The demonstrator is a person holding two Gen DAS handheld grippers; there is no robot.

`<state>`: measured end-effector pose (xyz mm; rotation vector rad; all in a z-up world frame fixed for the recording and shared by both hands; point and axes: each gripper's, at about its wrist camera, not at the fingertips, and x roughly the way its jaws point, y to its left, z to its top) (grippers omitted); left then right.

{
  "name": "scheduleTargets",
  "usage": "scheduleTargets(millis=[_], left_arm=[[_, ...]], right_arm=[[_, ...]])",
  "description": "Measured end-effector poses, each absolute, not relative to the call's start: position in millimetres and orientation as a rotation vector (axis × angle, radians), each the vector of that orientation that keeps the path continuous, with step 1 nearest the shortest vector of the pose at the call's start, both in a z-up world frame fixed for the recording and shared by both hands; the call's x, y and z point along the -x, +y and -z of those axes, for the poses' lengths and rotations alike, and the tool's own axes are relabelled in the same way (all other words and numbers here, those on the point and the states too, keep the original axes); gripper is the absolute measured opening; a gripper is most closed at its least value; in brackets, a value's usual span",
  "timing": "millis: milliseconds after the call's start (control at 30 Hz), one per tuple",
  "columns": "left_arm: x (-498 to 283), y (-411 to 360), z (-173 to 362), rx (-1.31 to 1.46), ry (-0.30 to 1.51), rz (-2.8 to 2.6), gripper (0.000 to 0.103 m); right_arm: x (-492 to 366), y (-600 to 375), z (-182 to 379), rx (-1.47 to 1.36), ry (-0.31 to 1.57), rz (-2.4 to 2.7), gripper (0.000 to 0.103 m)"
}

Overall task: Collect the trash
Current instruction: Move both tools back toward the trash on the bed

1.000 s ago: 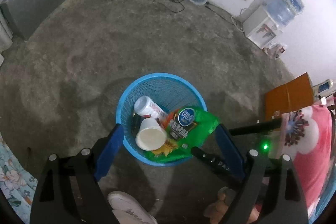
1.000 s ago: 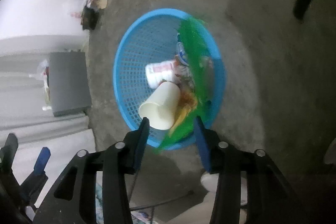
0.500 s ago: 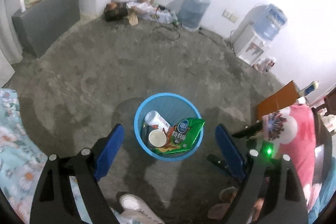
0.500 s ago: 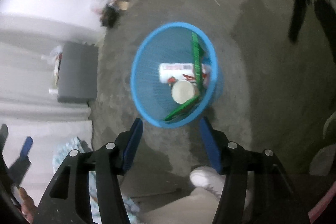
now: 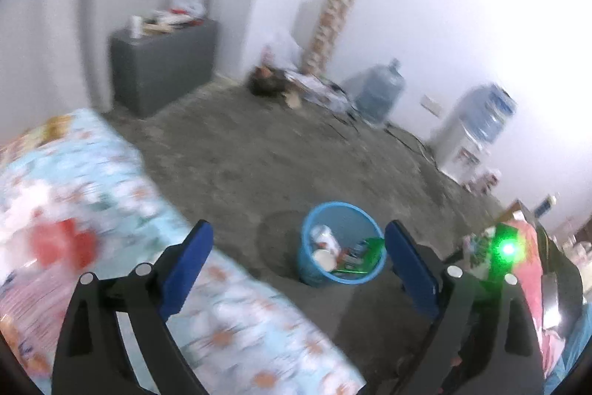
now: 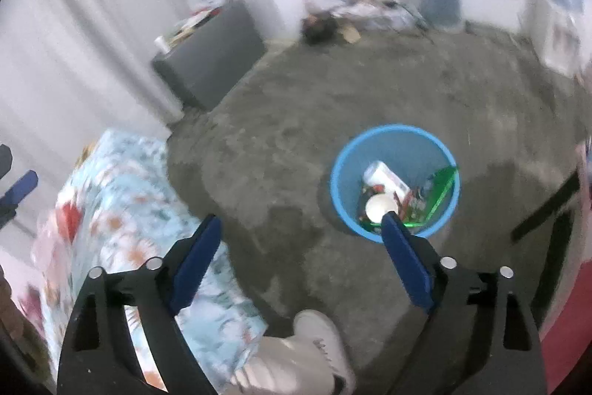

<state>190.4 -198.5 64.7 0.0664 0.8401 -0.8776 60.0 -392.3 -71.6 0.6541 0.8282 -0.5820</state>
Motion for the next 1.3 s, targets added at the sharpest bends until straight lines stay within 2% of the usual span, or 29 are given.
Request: scheduleTargets(millis=[200,567,933,1300], left_arm=[[-182.7,-115.2,-72.0,-0.012,0.787,0.77,0.093],[-176.1,14.8,-65.9,0.113,0.735,0.57,0.094],[-169.1,89.9,-52.1,0.191,0.743,0.429,0.095],[-169.8,97.3,-46.4,0.192,0.749,0.403,0.095]], right_arm=[[-84.3,-343.8,45.6,-0.451,0.849,0.58,0.095],[-115.2,-259.3,6.6,-0.071,0.814,0.525,0.095],[-142.7,-201.9,-5.7,-0.194,0.775,0.198,0.095],[-152.8,-176.7,-1.3,-0.234,0.796,0.105,0.095]])
